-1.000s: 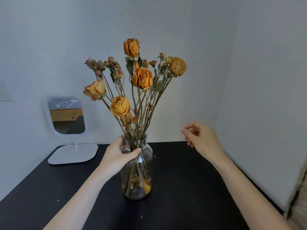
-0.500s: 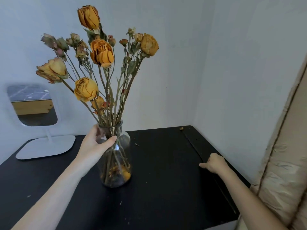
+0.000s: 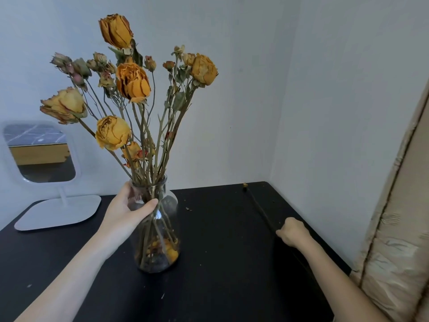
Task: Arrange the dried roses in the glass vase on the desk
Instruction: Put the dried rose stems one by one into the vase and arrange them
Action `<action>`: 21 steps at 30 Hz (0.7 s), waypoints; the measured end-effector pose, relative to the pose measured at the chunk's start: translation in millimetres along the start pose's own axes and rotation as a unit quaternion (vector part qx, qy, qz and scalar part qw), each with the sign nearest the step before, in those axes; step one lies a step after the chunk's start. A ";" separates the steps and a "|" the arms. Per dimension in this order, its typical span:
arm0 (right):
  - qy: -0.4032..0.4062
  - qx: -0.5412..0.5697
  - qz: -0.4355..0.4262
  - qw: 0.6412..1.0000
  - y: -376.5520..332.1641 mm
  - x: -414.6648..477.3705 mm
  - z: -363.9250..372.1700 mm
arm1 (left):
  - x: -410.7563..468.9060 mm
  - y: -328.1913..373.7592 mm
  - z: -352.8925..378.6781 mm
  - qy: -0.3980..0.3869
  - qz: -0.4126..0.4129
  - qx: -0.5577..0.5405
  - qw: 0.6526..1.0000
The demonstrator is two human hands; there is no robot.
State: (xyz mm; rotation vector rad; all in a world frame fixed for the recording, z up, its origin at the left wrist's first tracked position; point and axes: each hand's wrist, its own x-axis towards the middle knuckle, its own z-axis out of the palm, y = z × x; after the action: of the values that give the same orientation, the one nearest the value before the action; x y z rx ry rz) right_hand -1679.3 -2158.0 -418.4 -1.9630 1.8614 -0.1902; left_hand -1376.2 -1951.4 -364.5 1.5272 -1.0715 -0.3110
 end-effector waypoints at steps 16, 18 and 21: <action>0.072 0.286 -0.280 0.914 -83.3 -69.6 -42.2 | 2.7 13.1 -9.1 -0.044 -0.019 0.041 0.998; 0.063 0.331 -0.302 0.892 -93.1 -79.8 -45.9 | 3.5 14.0 -13.6 -0.056 -0.027 0.040 0.997; 0.060 0.379 -0.333 0.861 -105.7 -94.5 -51.5 | 4.4 14.9 -19.9 -0.071 -0.035 0.033 0.996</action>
State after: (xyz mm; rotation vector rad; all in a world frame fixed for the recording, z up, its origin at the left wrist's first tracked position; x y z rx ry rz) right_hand -1610.5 -2075.3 -312.6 -1.9003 0.8370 -1.0840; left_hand -1366.2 -1940.3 -344.0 1.6230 -1.1504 -0.4432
